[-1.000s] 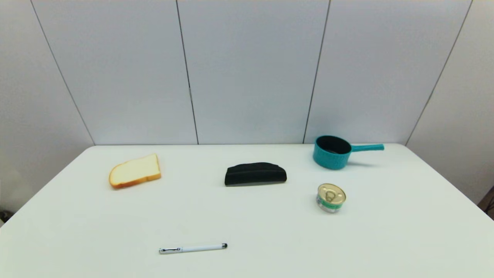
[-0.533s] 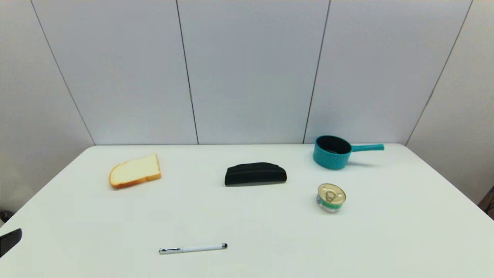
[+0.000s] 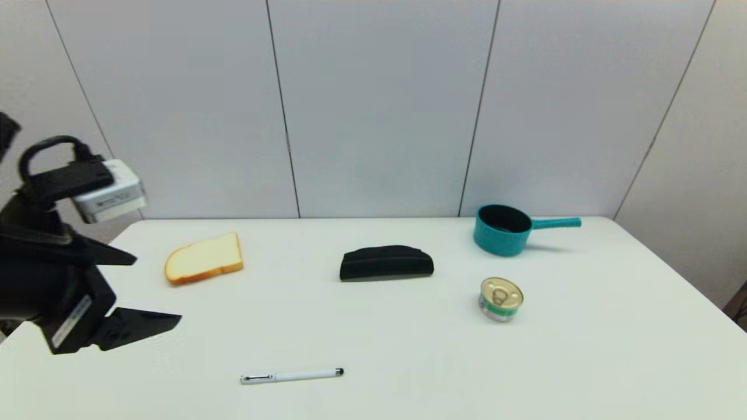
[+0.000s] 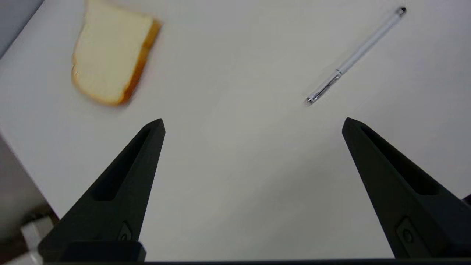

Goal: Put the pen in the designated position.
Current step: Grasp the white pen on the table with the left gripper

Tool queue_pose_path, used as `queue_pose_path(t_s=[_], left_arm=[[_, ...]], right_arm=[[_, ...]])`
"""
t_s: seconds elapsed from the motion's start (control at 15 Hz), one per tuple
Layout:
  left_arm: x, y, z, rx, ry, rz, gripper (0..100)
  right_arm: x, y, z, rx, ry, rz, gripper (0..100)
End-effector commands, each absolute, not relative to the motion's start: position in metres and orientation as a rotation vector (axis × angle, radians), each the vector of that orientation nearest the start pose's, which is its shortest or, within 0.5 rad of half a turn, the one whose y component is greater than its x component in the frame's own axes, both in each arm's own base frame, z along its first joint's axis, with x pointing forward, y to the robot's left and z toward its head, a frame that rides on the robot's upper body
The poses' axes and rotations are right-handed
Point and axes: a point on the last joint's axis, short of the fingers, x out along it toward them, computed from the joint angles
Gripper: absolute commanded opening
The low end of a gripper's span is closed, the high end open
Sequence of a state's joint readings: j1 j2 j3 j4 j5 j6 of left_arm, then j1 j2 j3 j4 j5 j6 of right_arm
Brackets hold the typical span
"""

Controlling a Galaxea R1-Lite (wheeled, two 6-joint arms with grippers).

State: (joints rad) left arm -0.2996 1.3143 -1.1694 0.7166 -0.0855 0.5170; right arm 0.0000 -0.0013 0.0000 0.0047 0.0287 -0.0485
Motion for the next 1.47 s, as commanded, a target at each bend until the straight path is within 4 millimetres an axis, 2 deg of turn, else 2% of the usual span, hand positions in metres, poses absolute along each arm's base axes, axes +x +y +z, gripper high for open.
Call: queue_pose_path(t_s=[0.07,0.4,0.93,1.13,1.47], left_arm=[[0.214,-0.08,0.243,0.781,0.87,-0.86,100],[0.235,-0.094,0.217,0.863,0.873,-1.082,100],[0.248,-0.145,0.17,0.878,0.969,-1.314,100],[0.253,-0.152,0.159,0.882,1.001,-1.337,100],[0.256,-0.154,0.153,0.885,1.008,-1.335,100]], right_arm=[[-0.023,0.001,0.075,-0.049,0.004,0.029,100],[-0.023,0.001,0.075,-0.049,0.004,0.029,100],[-0.023,0.001,0.075,-0.049,0.004,0.029,100],[-0.023,0.001,0.075,-0.049,0.004,0.029,100],[-0.023,0.001,0.075,-0.049,0.004,0.029,100]])
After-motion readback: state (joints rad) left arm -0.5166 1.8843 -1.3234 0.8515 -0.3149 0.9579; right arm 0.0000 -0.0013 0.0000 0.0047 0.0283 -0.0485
